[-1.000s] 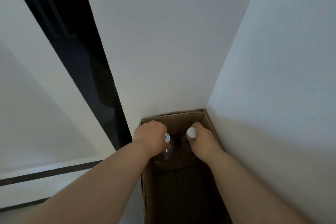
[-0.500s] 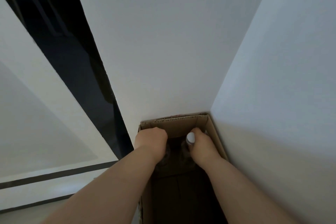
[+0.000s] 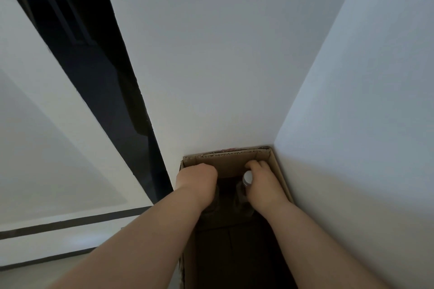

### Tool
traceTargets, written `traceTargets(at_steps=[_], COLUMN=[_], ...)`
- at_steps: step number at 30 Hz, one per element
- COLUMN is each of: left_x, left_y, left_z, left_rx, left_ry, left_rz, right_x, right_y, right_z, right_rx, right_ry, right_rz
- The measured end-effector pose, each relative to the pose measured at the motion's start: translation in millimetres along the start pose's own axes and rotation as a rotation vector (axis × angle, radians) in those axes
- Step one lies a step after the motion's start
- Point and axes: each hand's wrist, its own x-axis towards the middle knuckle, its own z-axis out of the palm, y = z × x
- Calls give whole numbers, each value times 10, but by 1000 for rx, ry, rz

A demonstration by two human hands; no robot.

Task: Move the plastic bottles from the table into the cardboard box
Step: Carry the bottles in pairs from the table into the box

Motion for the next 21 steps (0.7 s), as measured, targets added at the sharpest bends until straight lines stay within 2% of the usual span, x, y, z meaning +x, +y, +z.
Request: traceTargets(at_steps=[4,10,12,16,21], left_x=[-22,-301,-437,-808,-1359], left_y=[-66,-290,-351,-446,-504], left_z=[-49,-117,-128,-166,-255], left_rx=[-179,-789,-921,-1013,-1018], left_ry=[26,144,170,208,296], left_rz=[49,143,155,189,226], right_x=[-48,-270,-394,-767,-1363], right_y=[-3,-62,-103,-252,-436], right_z=[-27,-136,-199,-400,-608], right_rx=[41,131,212,376,407], right_ry=[24,95,126,192,272], right_rz=[-19,-58,-65,-123,-204])
